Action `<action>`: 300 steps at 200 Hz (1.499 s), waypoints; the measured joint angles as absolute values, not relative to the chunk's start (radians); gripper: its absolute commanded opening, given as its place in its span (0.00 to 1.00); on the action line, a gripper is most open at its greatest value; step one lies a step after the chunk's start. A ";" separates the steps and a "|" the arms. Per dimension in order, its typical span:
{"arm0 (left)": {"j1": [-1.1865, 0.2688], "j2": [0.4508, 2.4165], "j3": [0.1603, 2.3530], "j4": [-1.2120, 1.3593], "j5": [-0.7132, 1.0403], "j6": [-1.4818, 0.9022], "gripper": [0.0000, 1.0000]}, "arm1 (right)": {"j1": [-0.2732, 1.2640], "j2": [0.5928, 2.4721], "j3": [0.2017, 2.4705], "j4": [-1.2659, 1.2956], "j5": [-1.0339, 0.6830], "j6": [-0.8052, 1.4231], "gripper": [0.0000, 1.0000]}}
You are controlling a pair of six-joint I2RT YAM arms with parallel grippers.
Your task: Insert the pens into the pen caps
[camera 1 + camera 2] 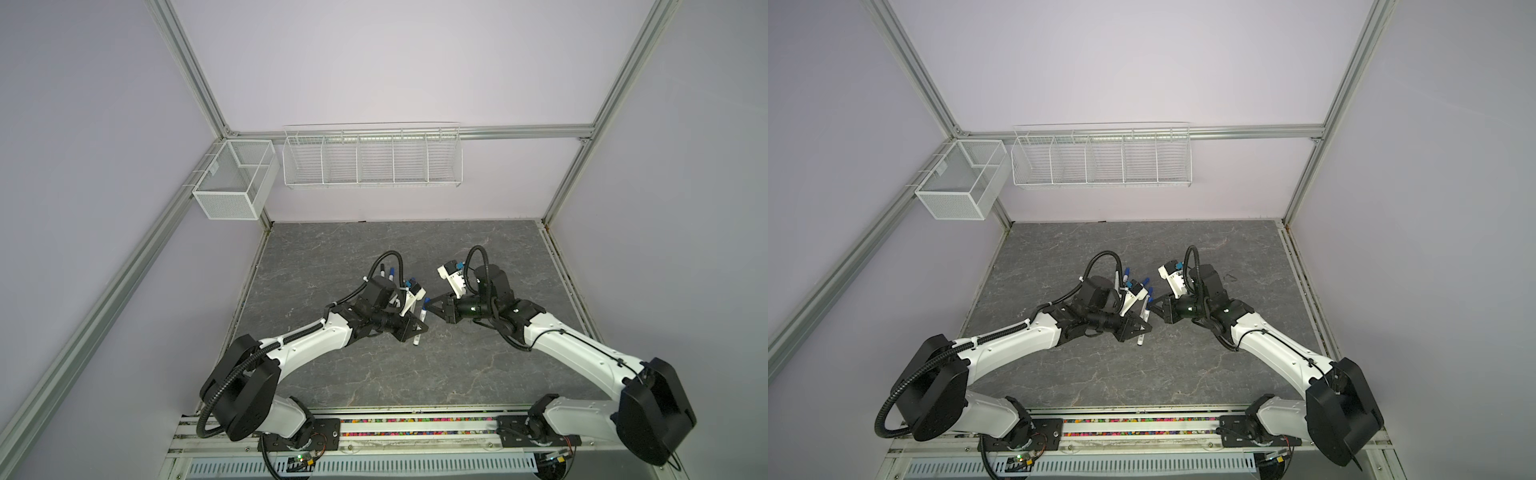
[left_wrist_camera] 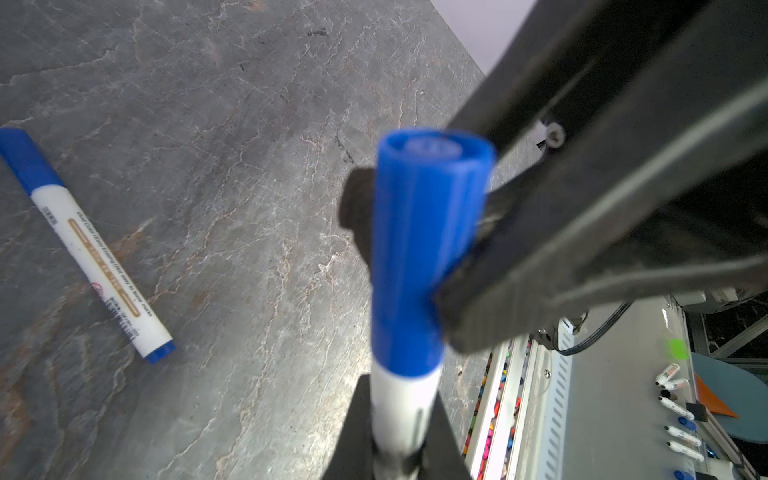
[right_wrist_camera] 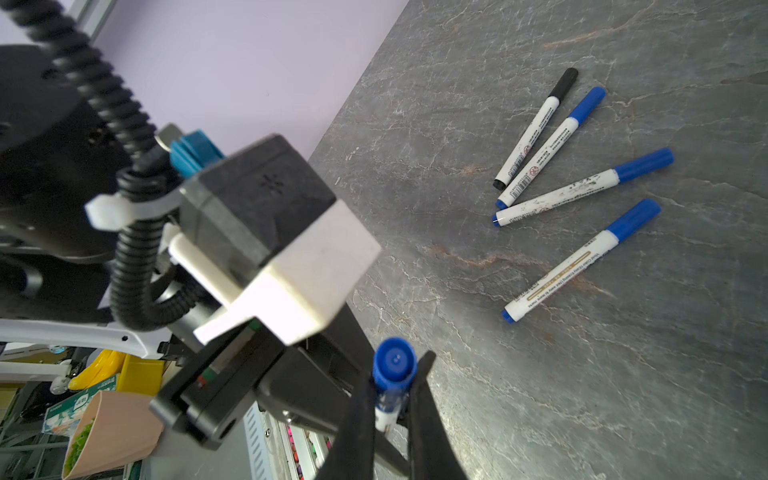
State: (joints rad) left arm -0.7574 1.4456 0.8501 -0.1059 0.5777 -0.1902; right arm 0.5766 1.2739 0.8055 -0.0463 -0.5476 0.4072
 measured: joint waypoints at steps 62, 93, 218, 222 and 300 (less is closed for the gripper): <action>-0.638 1.478 0.873 0.136 0.432 -0.296 0.00 | 0.523 1.256 0.749 -0.311 -0.627 0.492 0.41; -0.704 1.579 0.884 0.121 0.403 -0.290 0.00 | 0.440 1.208 0.756 -0.315 -0.587 0.538 0.42; -0.766 1.931 1.185 -0.195 0.233 -0.246 0.14 | 0.282 1.139 0.707 -0.360 -0.457 0.622 0.38; -0.766 1.941 1.197 -0.208 0.227 -0.245 0.16 | 0.281 1.135 0.707 -0.361 -0.455 0.622 0.38; -0.766 1.957 1.242 -0.330 0.130 -0.245 0.40 | 0.270 1.111 0.690 -0.376 -0.441 0.622 0.37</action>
State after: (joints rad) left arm -0.7658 1.9572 1.2419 -0.3302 0.1295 -0.2451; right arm 0.2695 1.1107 0.6895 -0.3763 -0.4412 0.6216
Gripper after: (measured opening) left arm 0.393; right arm 0.371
